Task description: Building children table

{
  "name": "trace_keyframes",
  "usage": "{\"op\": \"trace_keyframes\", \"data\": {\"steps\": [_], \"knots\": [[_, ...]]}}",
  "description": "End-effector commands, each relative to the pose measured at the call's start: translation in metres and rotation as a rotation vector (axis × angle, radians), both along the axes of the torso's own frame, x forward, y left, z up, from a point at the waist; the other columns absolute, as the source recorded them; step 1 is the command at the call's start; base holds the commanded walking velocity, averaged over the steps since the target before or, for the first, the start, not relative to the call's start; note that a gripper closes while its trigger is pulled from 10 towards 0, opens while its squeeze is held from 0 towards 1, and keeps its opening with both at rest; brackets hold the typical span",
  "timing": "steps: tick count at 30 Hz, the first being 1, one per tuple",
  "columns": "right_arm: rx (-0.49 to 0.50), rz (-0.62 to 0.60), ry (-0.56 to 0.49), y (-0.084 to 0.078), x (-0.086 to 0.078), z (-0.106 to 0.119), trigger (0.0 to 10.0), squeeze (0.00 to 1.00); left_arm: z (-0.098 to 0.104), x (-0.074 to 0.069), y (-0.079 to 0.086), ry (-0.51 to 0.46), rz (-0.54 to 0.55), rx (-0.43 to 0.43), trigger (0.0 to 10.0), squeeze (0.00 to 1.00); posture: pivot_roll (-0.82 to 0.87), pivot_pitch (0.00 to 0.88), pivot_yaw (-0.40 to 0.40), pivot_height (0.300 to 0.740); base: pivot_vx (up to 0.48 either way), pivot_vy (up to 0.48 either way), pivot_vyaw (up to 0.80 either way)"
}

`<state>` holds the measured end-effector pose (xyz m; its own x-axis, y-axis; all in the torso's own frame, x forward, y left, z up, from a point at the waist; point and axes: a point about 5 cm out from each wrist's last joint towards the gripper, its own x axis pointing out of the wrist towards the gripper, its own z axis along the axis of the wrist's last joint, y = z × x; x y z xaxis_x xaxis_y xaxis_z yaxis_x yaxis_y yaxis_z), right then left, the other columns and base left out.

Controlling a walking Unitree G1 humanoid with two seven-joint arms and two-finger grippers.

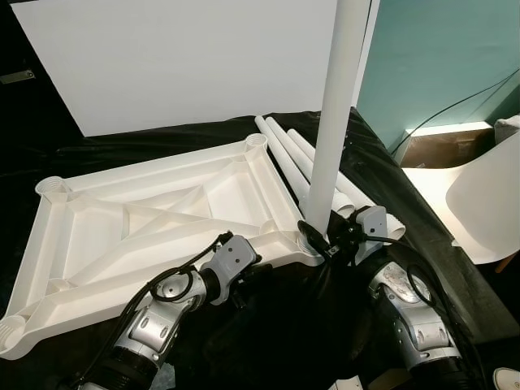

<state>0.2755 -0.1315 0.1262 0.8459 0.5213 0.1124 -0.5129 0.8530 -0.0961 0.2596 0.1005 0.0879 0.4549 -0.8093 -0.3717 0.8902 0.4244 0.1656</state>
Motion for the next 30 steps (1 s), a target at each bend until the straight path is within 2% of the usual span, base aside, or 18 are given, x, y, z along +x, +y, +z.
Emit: {"op": "trace_keyframes", "data": {"steps": [1, 3, 4, 5, 6, 7, 8, 10, 11, 15, 17, 20, 22, 23, 26, 27, 30], "knots": [[0.008, -0.104, 0.043, -0.013, 0.004, -0.005, 4.9, 0.00, -0.025, -0.022, -0.009, 0.122, -0.110, 0.048, 10.0, 0.00, -0.01, 0.000, 0.025, 0.740, 0.000, 0.000, 0.00], [0.000, -0.090, 0.041, -0.012, 0.004, -0.005, 4.9, 0.00, -0.025, -0.022, -0.009, 0.123, -0.110, 0.048, 10.0, 0.00, -0.01, 0.000, 0.027, 0.740, 0.000, 0.000, 0.00], [-0.022, -0.049, 0.036, -0.009, 0.004, -0.004, 10.0, 0.00, -0.025, -0.022, -0.010, 0.124, -0.113, 0.048, 10.0, 0.00, -0.02, 0.000, 0.027, 0.740, 0.000, 0.000, 0.00], [-0.022, -0.049, 0.036, -0.009, 0.004, -0.004, 10.0, 0.00, -0.025, -0.022, -0.010, 0.124, -0.113, 0.048, 10.0, 0.00, -0.02, 0.000, 0.027, 0.740, 0.000, 0.000, 0.00], [-0.033, -0.004, 0.038, -0.007, 0.004, -0.003, 10.0, 0.15, -0.025, -0.022, -0.011, 0.123, -0.115, 0.047, 10.0, 0.00, -0.02, 0.000, 0.026, 0.740, 0.000, 0.000, 0.00], [-0.041, 0.025, 0.038, -0.006, 0.005, -0.002, 10.0, 0.49, -0.025, -0.021, -0.011, 0.123, -0.117, 0.046, 10.0, 0.00, -0.02, 0.000, 0.025, 0.740, 0.000, 0.000, 0.00], [-0.045, 0.046, 0.034, -0.007, 0.005, -0.001, 10.0, 1.00, -0.025, -0.020, -0.012, 0.122, -0.118, 0.045, 10.0, 0.00, -0.02, 0.000, 0.024, 0.740, 0.000, 0.000, 0.00], [-0.058, 0.071, 0.027, -0.007, 0.006, 0.001, 10.0, 1.00, -0.024, -0.020, -0.012, 0.121, -0.117, 0.044, 10.0, 0.00, -0.01, 0.000, 0.024, 0.740, 0.000, 0.000, 0.00], [-0.078, 0.112, 0.022, -0.007, 0.006, 0.003, 10.0, 0.00, -0.024, -0.021, -0.012, 0.121, -0.116, 0.043, 10.0, 0.00, -0.01, 0.000, 0.025, 0.740, 0.000, 0.000, 0.00], [-0.095, 0.146, 0.020, -0.007, 0.005, 0.004, 10.0, 0.00, -0.025, -0.021, -0.012, 0.122, -0.115, 0.042, 10.0, 0.00, -0.01, 0.000, 0.025, 0.740, 0.000, 0.000, 0.00], [-0.158, 0.263, 0.018, -0.007, 0.000, 0.005, 10.0, 0.00, -0.026, -0.023, -0.011, 0.128, -0.113, 0.041, 10.0, 0.00, -0.02, 0.000, 0.028, 0.740, 0.000, 0.000, 0.00], [-0.195, 0.310, 0.014, -0.009, 0.000, 0.006, 10.0, 0.00, -0.026, -0.024, -0.011, 0.130, -0.113, 0.042, 10.0, 0.00, -0.02, 0.000, 0.030, 0.740, 0.000, 0.000, 0.00], [-0.264, 0.386, 0.023, -0.018, 0.006, 0.010, 10.0, 0.00, -0.026, -0.023, -0.010, 0.130, -0.114, 0.044, 10.0, 0.00, -0.02, 0.000, 0.031, 0.740, 0.000, 0.000, 0.00], [-0.284, 0.409, 0.038, -0.021, 0.010, 0.012, 3.5, 0.00, -0.026, -0.023, -0.011, 0.129, -0.114, 0.044, 10.0, 0.00, -0.01, 0.000, 0.030, 0.740, 0.000, 0.000, 0.00], [-0.294, 0.422, 0.048, -0.023, 0.011, 0.012, 3.5, 0.00, -0.025, -0.022, -0.011, 0.127, -0.113, 0.044, 10.0, 0.00, -0.01, 0.000, 0.030, 0.740, 0.000, 0.000, 0.00], [-0.301, 0.437, 0.064, -0.025, 0.012, 0.012, 0.0, 0.00, -0.025, -0.022, -0.011, 0.125, -0.112, 0.044, 10.0, 0.00, -0.01, 0.000, 0.031, 0.740, 0.000, 0.000, 0.00], [-0.308, 0.453, 0.084, -0.027, 0.012, 0.010, 0.0, 0.00, -0.025, -0.022, -0.010, 0.123, -0.110, 0.044, 10.0, 0.00, -0.01, 0.000, 0.031, 0.740, 0.000, 0.000, 0.00]]}}
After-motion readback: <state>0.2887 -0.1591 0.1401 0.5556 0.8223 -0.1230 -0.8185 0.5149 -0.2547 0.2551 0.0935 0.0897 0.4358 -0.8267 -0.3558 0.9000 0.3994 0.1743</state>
